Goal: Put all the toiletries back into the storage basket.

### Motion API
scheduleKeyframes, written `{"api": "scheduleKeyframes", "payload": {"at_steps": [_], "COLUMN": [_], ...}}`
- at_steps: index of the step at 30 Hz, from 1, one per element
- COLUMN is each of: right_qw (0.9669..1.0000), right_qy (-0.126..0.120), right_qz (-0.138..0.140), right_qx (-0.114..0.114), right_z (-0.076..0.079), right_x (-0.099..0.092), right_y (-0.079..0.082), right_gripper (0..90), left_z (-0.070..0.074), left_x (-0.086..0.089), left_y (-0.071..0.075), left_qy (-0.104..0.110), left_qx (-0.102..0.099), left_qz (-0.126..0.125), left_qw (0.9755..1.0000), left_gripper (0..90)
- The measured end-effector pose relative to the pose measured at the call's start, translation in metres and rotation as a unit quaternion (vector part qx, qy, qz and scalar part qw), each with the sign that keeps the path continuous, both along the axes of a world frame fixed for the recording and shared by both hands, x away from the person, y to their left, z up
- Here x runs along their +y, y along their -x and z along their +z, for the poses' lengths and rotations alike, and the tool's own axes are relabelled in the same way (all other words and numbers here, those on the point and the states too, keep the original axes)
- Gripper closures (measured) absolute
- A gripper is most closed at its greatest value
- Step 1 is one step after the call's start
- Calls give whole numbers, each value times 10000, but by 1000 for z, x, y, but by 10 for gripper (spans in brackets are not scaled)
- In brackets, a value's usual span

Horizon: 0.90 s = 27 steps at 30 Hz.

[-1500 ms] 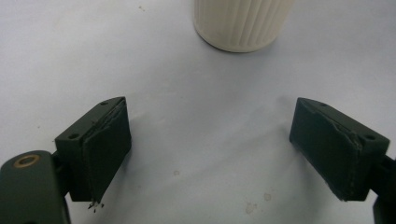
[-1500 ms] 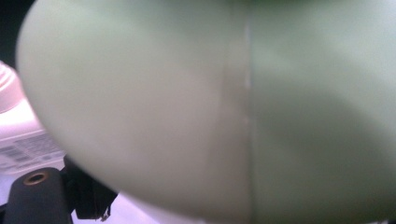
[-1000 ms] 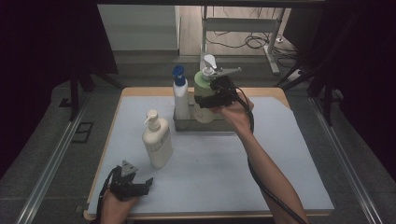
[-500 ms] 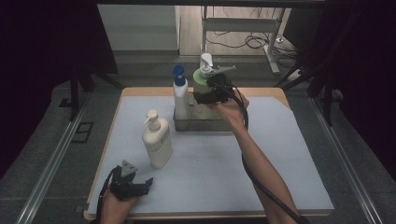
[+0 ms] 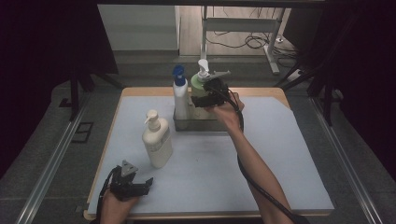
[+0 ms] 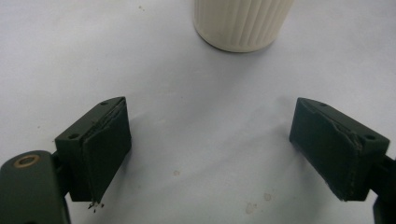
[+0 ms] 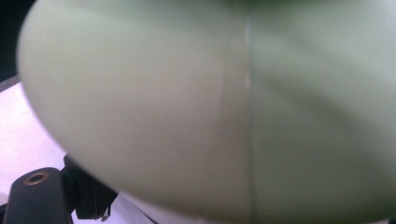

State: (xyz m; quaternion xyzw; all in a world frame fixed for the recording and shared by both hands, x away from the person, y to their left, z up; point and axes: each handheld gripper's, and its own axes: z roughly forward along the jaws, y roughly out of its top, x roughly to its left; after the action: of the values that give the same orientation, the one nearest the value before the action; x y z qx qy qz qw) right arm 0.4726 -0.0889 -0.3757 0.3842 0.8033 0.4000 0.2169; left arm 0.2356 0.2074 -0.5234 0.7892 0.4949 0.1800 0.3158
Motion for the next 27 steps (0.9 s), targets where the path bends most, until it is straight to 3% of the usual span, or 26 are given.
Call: {"api": "scheduleKeyframes", "payload": {"at_steps": [27], "right_qw": [9994], "right_qy": [149], "right_qz": [95], "right_qx": [302], "right_z": [-39], "right_x": [4], "right_y": [-4], "right_gripper": [118], "left_z": [0], "left_x": [0], "left_y": [0], "left_qy": [-3], "left_qx": [3], "left_qz": [-1], "left_qw": [10000], "left_gripper": [124]}}
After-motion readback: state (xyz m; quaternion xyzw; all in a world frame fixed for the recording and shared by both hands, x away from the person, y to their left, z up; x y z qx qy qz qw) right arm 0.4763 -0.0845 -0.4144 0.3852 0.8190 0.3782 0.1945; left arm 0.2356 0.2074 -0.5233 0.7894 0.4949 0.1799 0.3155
